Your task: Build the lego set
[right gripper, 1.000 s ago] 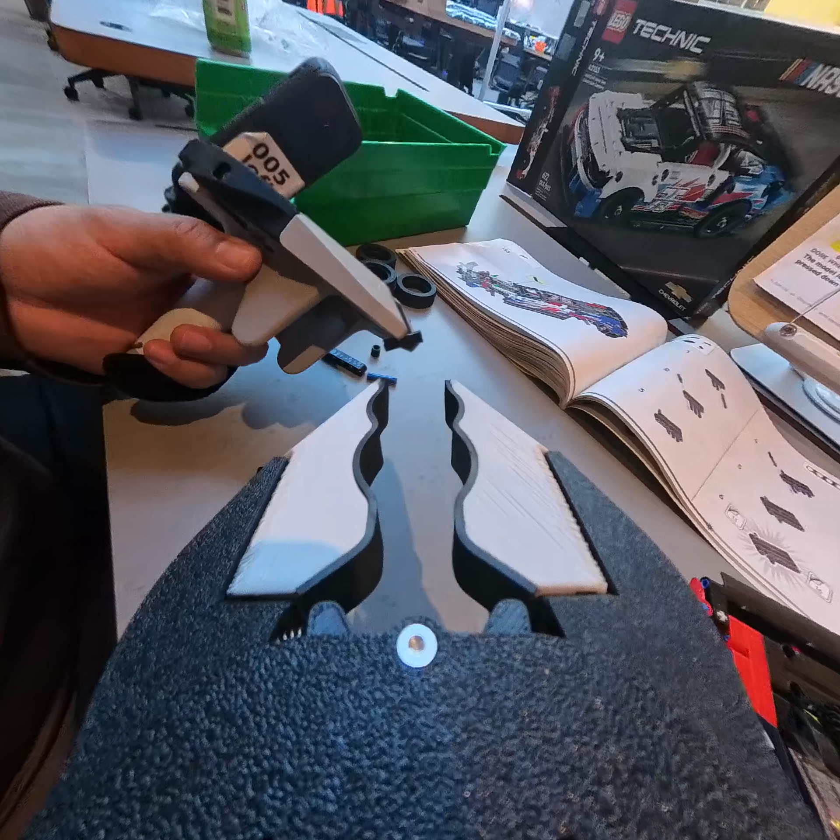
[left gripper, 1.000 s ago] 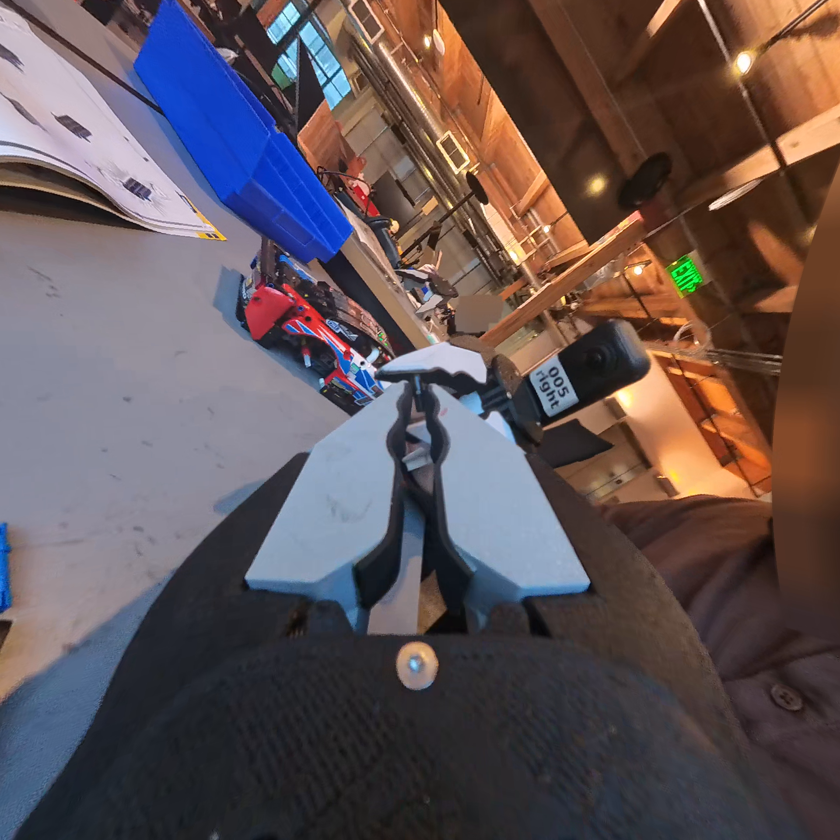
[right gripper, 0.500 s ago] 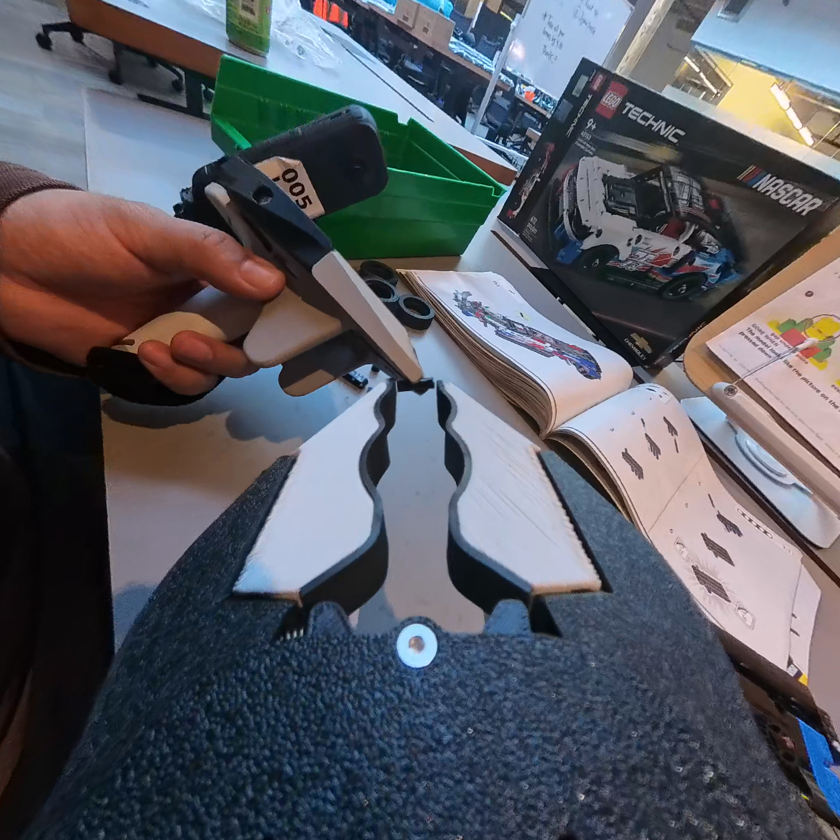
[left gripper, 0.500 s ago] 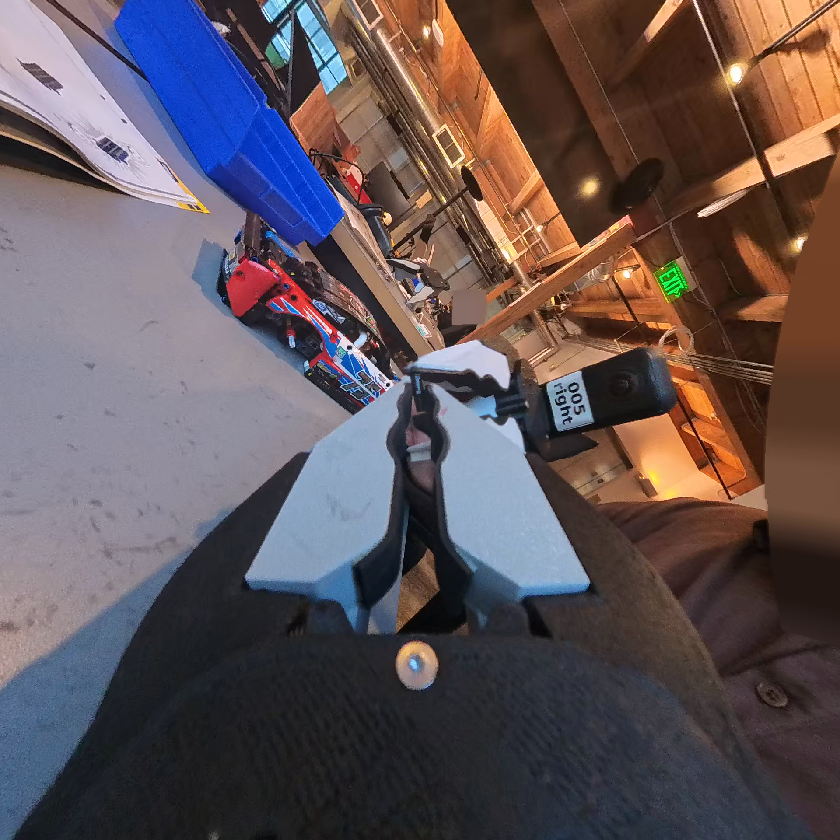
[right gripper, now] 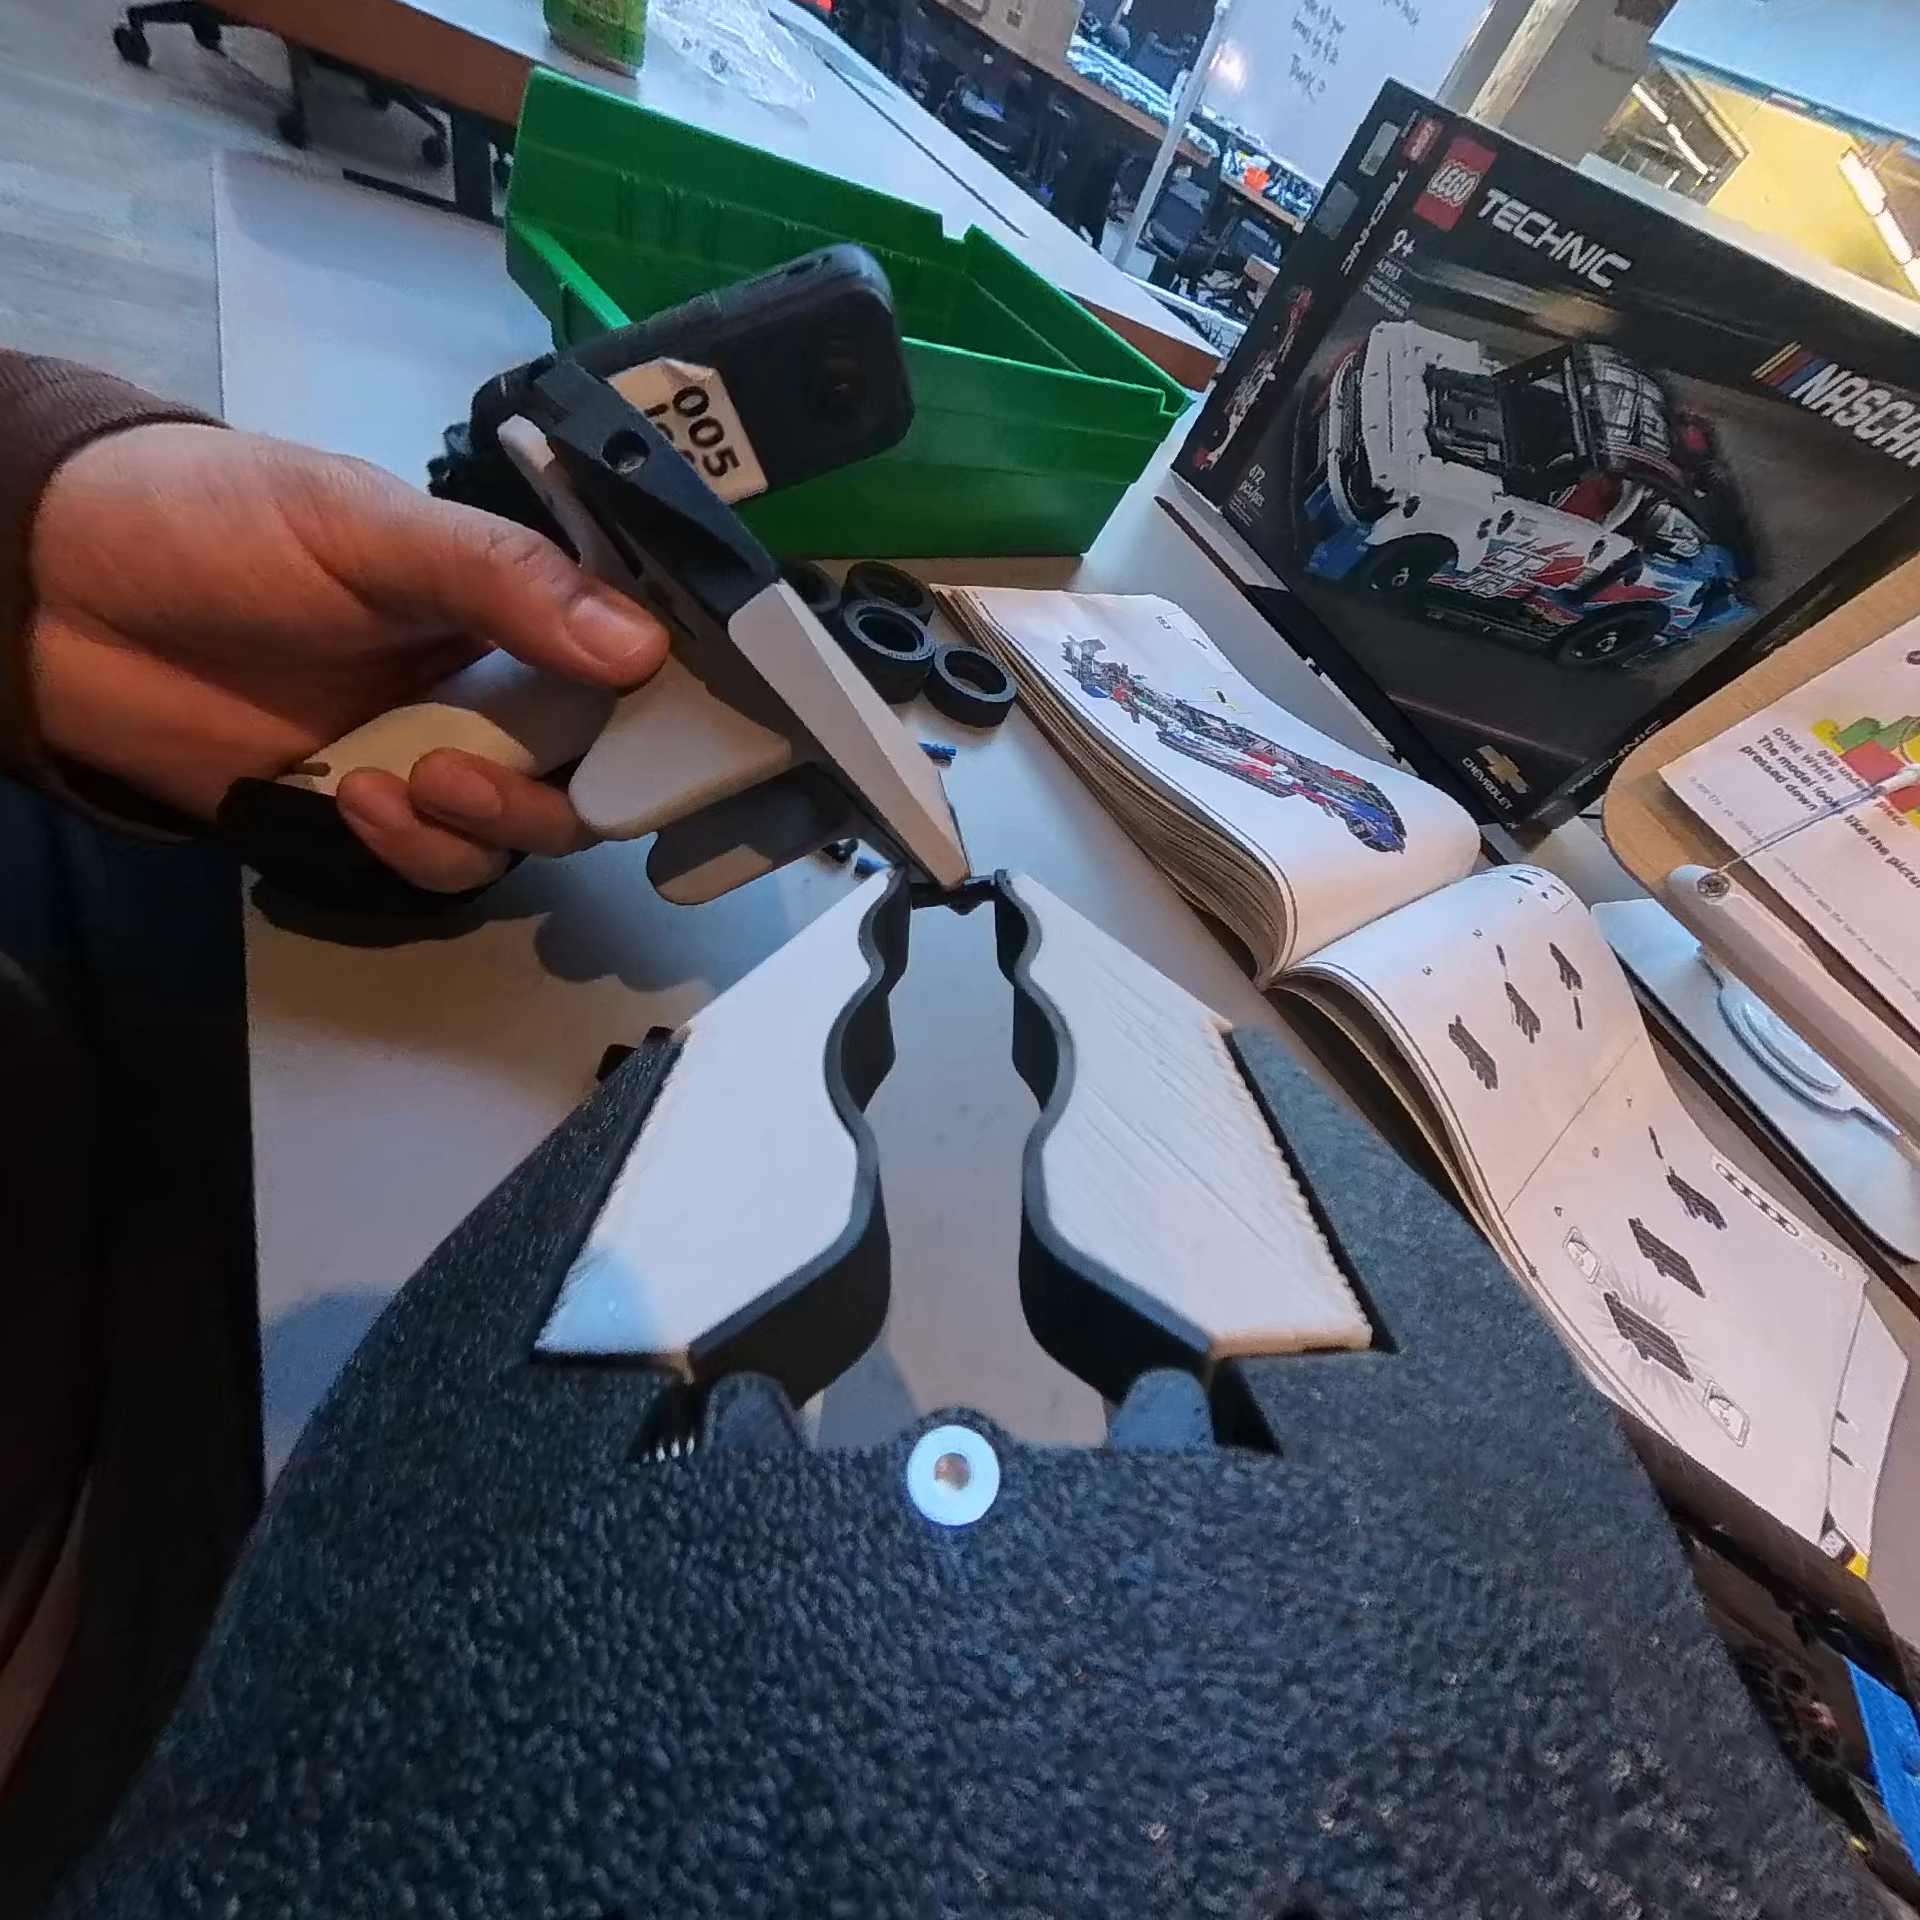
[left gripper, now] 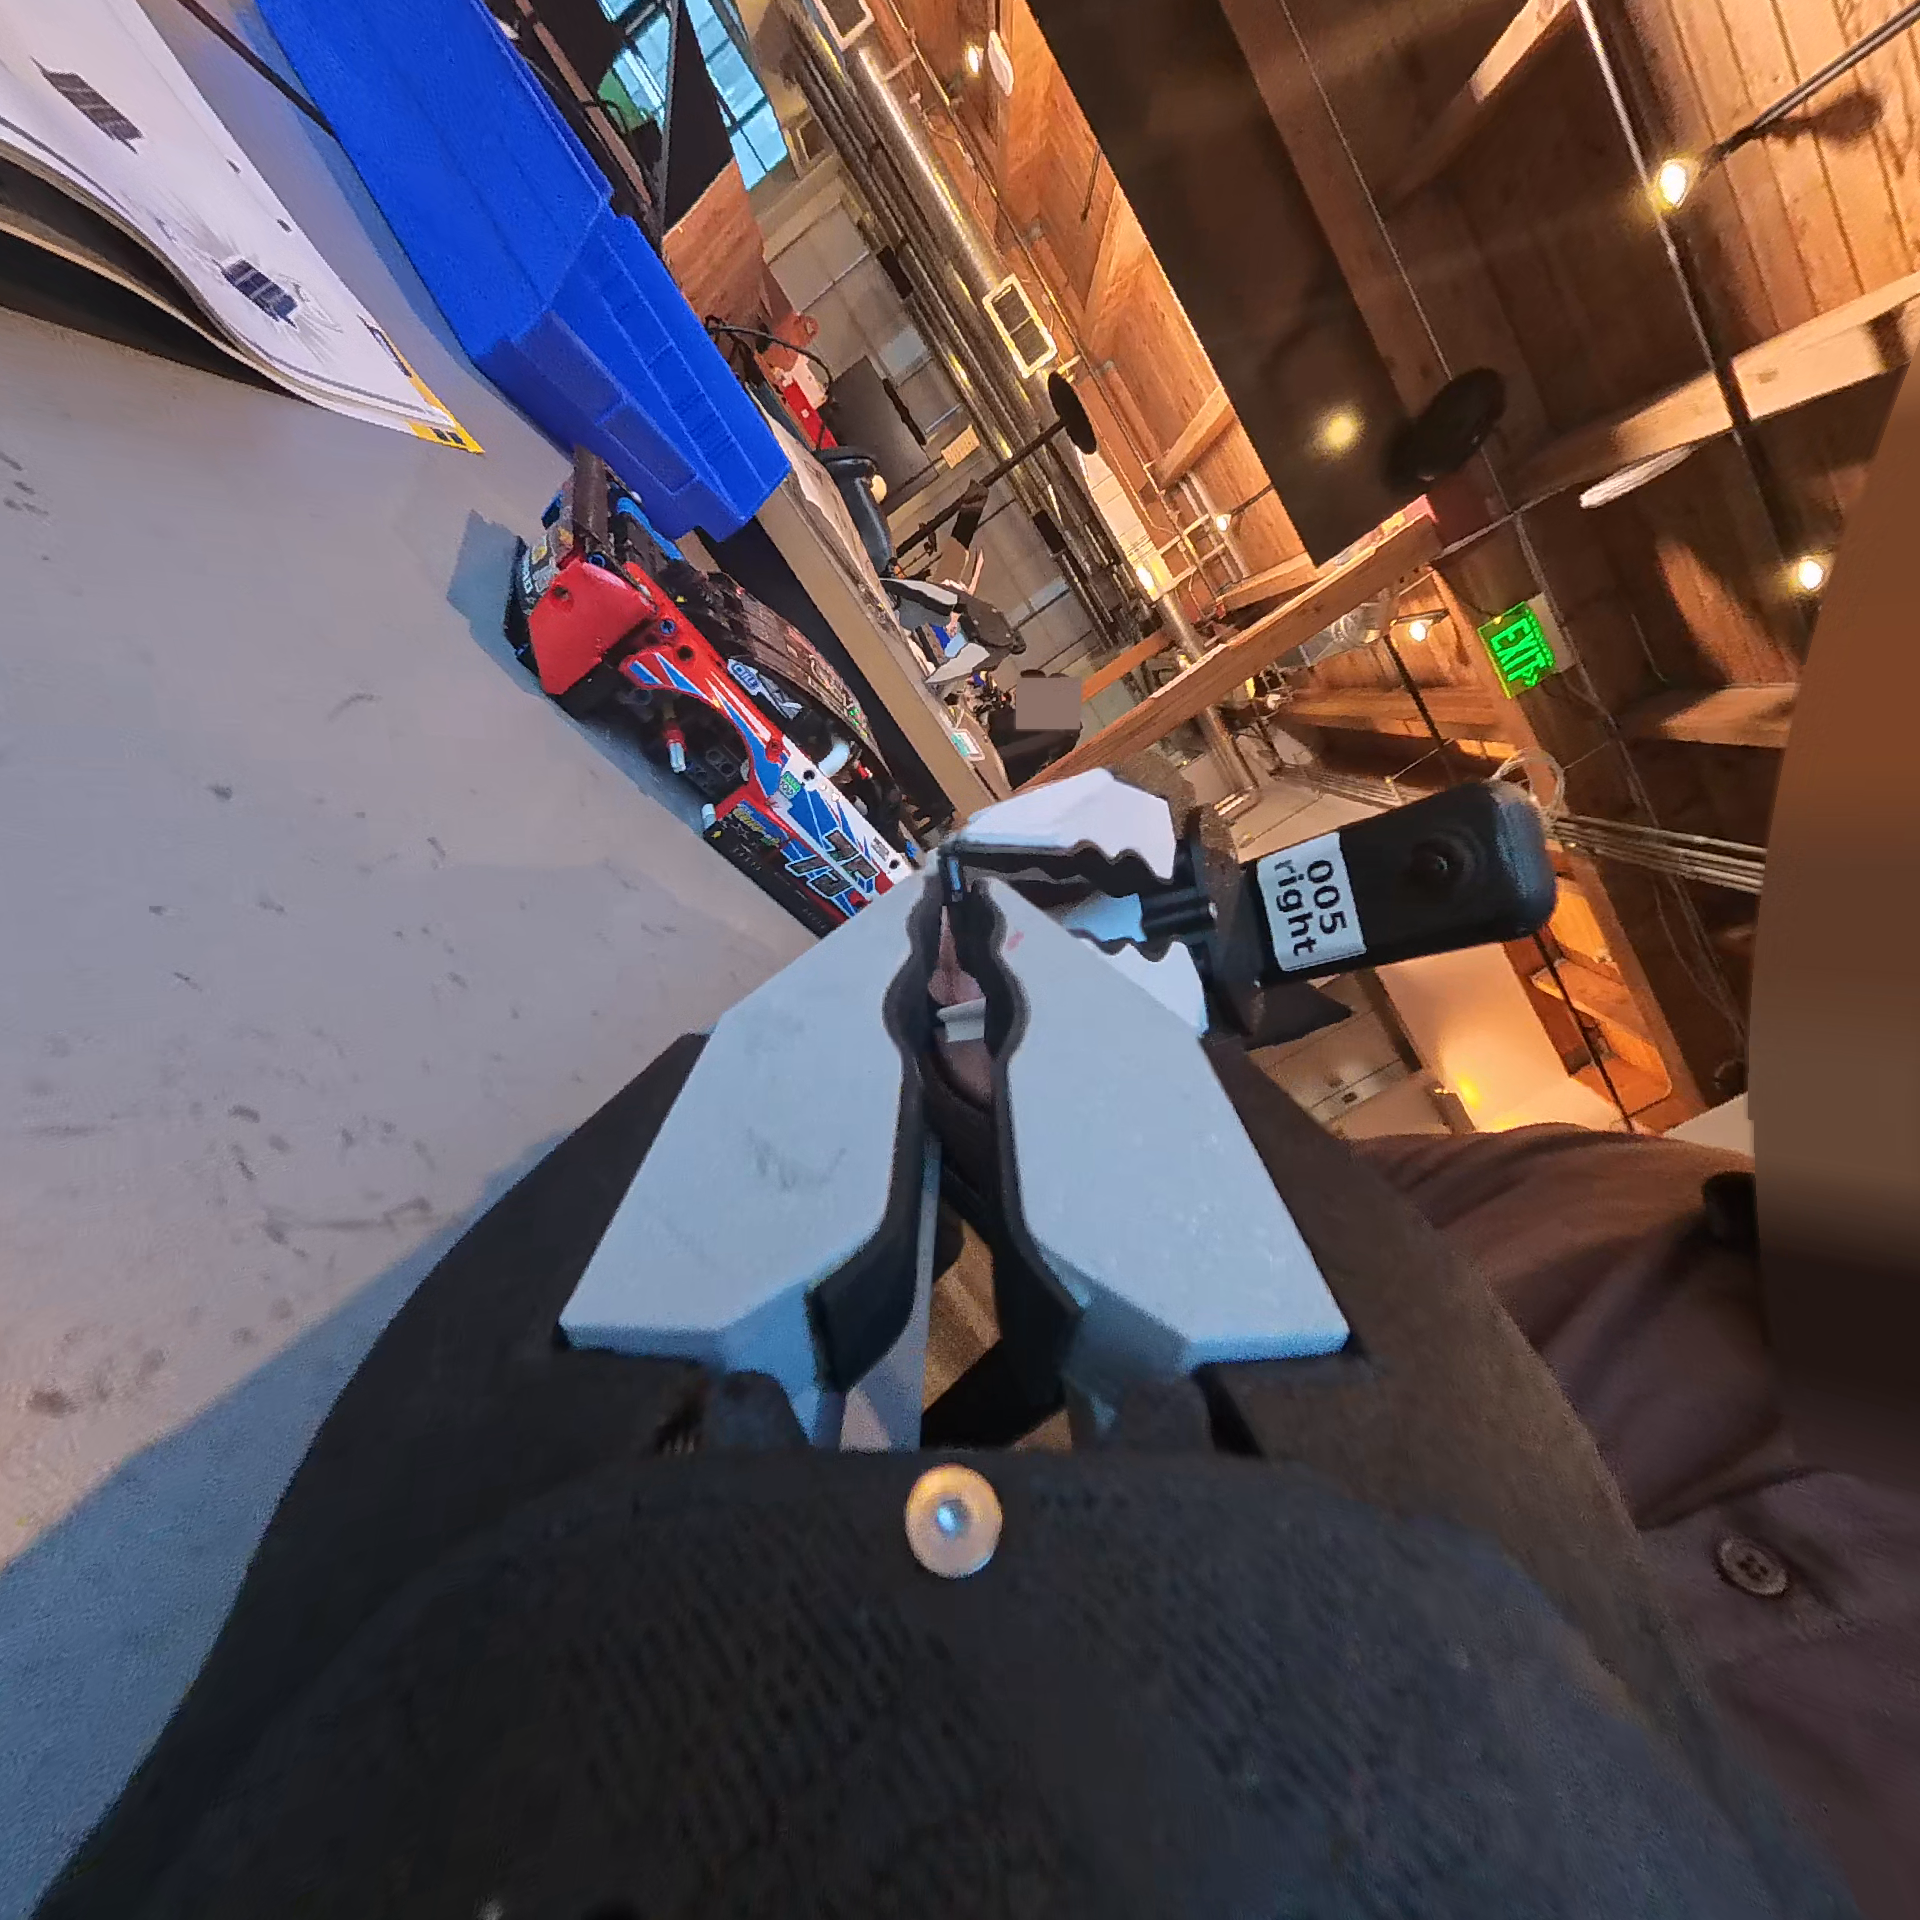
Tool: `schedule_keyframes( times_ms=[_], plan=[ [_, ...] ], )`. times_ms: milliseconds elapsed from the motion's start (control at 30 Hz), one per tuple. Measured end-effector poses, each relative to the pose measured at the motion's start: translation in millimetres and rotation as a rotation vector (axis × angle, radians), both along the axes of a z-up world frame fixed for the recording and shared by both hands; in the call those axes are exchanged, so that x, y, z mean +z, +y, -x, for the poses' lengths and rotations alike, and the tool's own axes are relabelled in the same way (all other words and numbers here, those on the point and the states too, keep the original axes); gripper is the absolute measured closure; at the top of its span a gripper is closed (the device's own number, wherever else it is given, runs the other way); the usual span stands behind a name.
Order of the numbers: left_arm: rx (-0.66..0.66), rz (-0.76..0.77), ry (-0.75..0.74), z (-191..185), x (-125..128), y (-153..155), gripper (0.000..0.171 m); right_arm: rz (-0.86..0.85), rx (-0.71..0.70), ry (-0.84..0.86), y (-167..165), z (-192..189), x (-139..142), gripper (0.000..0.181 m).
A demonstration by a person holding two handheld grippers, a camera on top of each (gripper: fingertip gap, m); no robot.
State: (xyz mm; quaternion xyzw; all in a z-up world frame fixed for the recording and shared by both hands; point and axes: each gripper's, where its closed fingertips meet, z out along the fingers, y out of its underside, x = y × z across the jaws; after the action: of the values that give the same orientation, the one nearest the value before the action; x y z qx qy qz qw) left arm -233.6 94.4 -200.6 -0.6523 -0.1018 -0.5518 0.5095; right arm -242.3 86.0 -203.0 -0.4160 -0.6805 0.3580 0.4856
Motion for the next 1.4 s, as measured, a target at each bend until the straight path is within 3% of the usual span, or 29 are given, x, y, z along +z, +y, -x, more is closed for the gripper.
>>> schedule_keyframes(
  times_ms=[200,467,600,700,1033,1400],
  plan=[
    [-0.039,-0.025,0.164,-1.9,-5.5,1.6,0.169,-0.015,0.027,-0.028,1.6,-1.1,-5.4,0.165],
    [-0.118,-0.103,0.655,1.9,-17.8,9.3,0.162,0.041,0.034,-0.071,9.9,1.9,-18.1,0.166],
    [-0.088,-0.164,0.9,26.1,-24.4,13.3,0.144,0.084,0.012,-0.107,18.1,5.2,-27.8,0.166],
    [-0.048,-0.188,1.015,48.5,-31.0,13.6,0.143,0.121,-0.007,-0.115,25.5,6.6,-30.6,0.166],
    [0.189,-0.277,0.9,88.2,-0.5,16.4,0.148,0.221,-0.091,-0.052,54.6,11.8,-28.5,0.166],
    [0.193,-0.252,0.874,91.2,-6.4,21.7,0.151,0.329,-0.08,0.009,65.4,7.8,-18.8,0.166]
  ],
)
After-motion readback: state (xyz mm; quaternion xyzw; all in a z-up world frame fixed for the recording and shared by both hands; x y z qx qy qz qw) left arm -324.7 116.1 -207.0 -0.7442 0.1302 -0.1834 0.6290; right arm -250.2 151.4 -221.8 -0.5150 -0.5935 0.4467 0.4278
